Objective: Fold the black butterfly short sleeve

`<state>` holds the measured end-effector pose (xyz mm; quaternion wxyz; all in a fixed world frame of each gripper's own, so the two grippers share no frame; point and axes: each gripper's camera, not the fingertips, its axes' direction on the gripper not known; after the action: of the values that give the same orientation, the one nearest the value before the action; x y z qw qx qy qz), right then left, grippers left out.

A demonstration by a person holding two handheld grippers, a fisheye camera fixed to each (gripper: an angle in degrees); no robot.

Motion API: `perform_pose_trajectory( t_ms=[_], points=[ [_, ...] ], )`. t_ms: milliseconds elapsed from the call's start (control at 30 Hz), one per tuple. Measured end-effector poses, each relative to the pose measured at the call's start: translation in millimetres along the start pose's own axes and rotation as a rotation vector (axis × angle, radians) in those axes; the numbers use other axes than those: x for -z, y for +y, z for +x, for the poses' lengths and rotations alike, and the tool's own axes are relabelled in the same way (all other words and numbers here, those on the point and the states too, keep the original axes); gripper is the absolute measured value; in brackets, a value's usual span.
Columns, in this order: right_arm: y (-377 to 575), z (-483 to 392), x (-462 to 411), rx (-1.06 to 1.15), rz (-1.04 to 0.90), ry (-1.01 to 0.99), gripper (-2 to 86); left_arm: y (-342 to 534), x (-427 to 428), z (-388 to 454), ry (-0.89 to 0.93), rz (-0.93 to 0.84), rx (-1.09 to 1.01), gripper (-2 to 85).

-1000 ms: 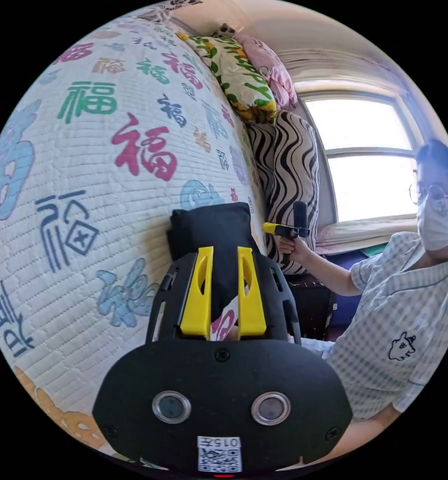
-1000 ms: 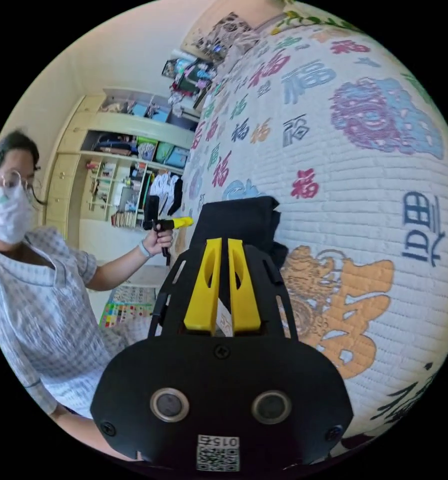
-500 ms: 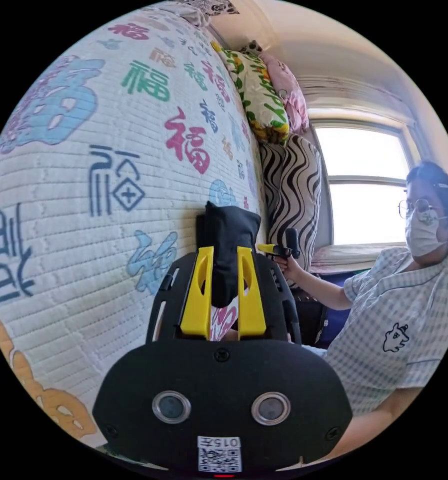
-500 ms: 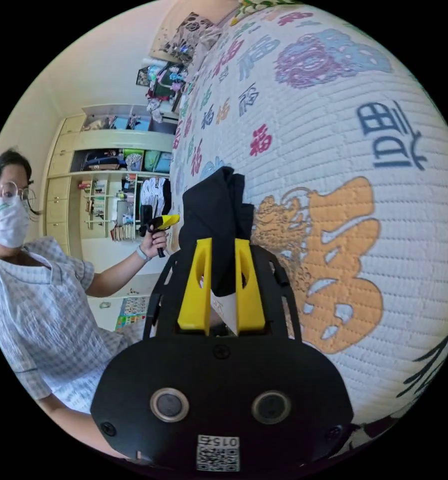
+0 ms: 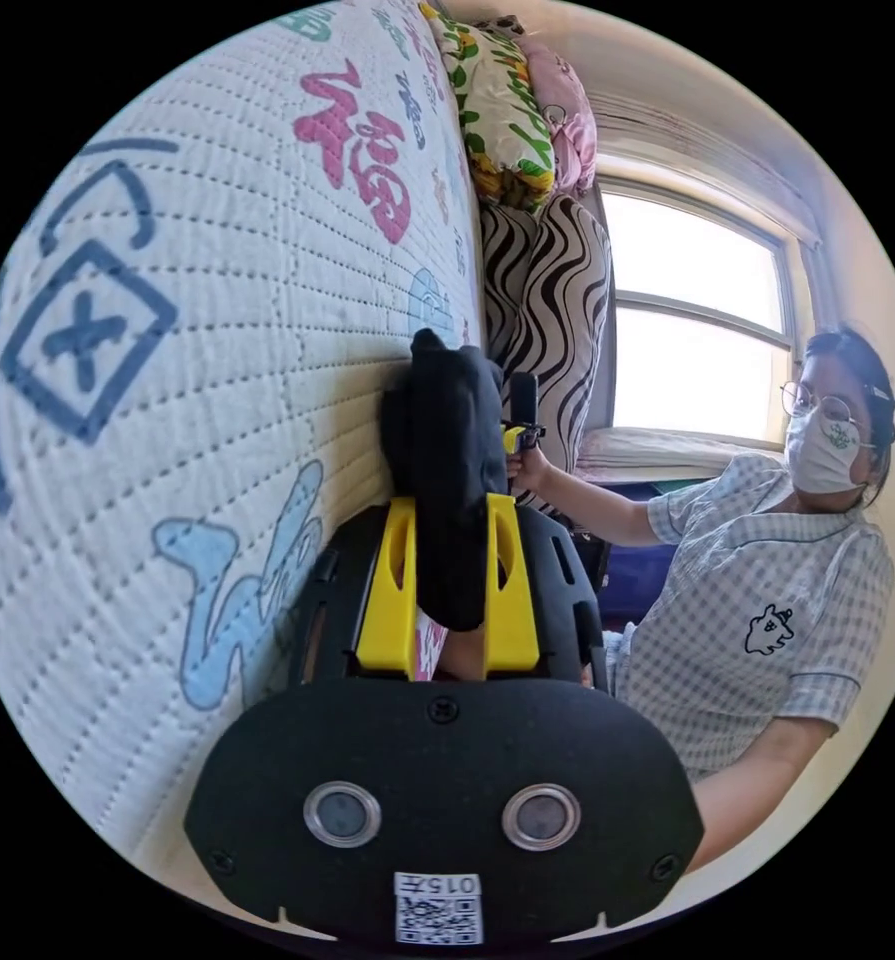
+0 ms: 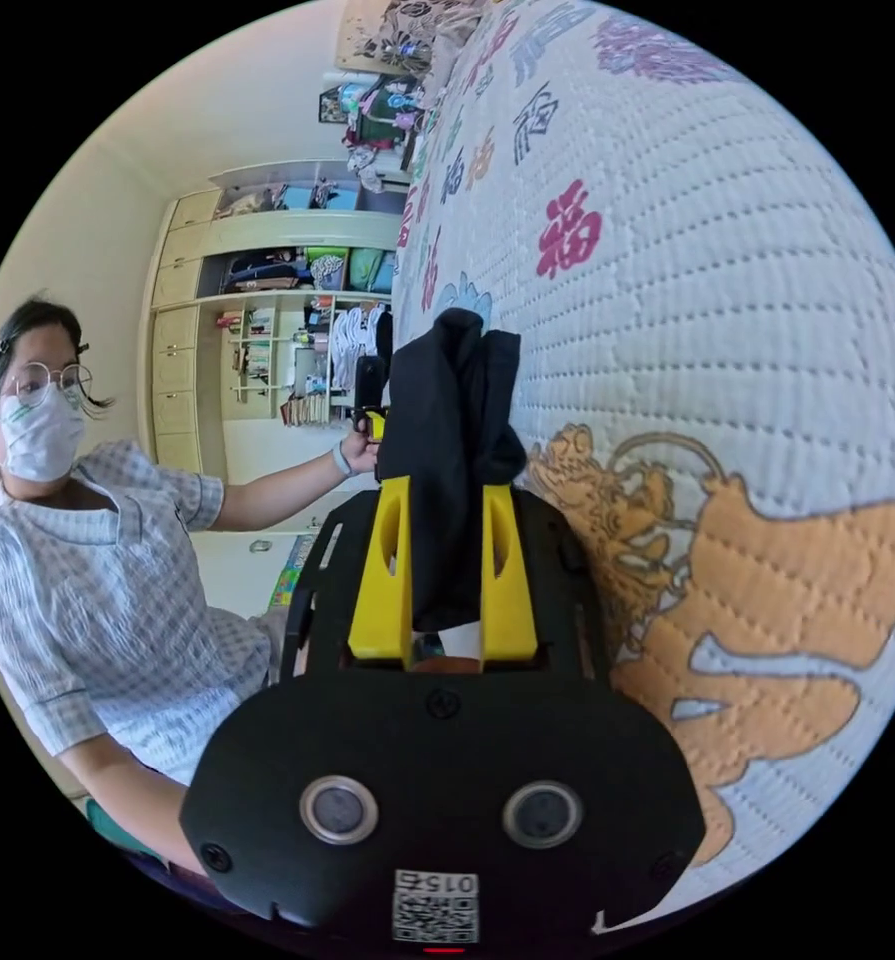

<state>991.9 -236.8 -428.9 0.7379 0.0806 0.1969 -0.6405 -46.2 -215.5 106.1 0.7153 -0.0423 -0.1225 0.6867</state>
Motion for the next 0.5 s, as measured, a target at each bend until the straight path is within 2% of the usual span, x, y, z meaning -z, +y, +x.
perform_pose_trajectory(
  t_ms=[267, 500],
  points=[
    [-19, 39, -31, -0.060, -0.004, 0.013, 5.5, 14, 31, 44, 0.004, 0.029, 0.026, 5.7],
    [-72, 8, -86, 0.027, -0.066, 0.012, 5.1, 60, 130, 121, 0.048, 0.152, -0.033, 4.9]
  ],
)
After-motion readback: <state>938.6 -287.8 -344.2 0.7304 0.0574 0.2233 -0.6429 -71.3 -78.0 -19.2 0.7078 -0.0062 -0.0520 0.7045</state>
